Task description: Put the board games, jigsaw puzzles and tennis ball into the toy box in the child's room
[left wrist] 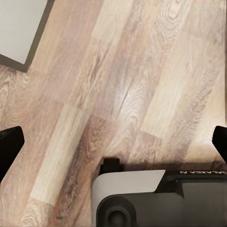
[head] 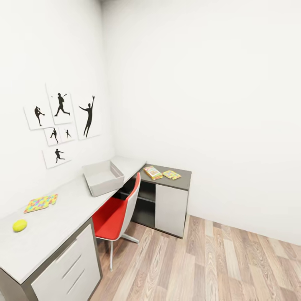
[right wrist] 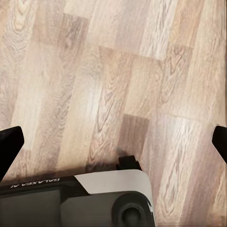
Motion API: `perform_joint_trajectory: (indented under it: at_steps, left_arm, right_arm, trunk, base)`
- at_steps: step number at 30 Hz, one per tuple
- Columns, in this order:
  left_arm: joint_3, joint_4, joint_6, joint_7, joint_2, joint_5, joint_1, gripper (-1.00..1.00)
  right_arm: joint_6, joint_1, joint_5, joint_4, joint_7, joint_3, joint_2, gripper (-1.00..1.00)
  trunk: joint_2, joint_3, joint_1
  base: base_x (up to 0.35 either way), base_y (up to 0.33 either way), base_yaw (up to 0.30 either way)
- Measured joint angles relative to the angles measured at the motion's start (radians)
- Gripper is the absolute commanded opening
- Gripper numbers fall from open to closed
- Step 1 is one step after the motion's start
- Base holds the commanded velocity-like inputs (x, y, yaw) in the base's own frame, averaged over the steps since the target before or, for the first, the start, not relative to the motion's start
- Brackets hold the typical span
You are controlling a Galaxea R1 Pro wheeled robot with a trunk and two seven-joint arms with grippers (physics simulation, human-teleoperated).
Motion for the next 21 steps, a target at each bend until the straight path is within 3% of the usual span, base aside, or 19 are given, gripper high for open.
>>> perform_joint_trajectory:
  at_steps: [5, 10, 11, 21]
  left_arm:
    - [0.003, 0.0, 0.0, 0.001, 0.003, 0.0, 0.0, 1.0]
    - [0.004, 0.0, -0.001, 0.001, 0.018, 0.003, 0.0, 1.0]
    - [0.004, 0.0, -0.003, 0.001, 0.025, 0.004, 0.0, 1.0]
    - [0.003, 0.0, -0.003, 0.001, 0.028, 0.004, 0.0, 1.0]
  right_arm:
    - [0.027, -0.013, 0.0, -0.011, 0.0, -0.005, -0.001, 1.0]
    - [0.213, -0.09, 0.001, -0.053, 0.003, -0.009, 0.003, 1.0]
    - [0.303, -0.118, 0.0, -0.099, 0.005, -0.01, 0.012, 1.0]
    - [0.301, -0.126, 0.0, -0.127, 0.006, -0.012, 0.01, 1.0]
  trunk:
    - [0.035, 0.016, -0.019]
    - [0.07, 0.032, -0.038]
    - [0.077, 0.035, -0.042]
    - [0.147, 0.065, -0.081]
  base:
    - [0.0, 0.0, -0.279]
    - [0.0, 0.0, -0.279]
    - [0.0, 0.0, -0.279]
    - [0.0, 0.0, -0.279]
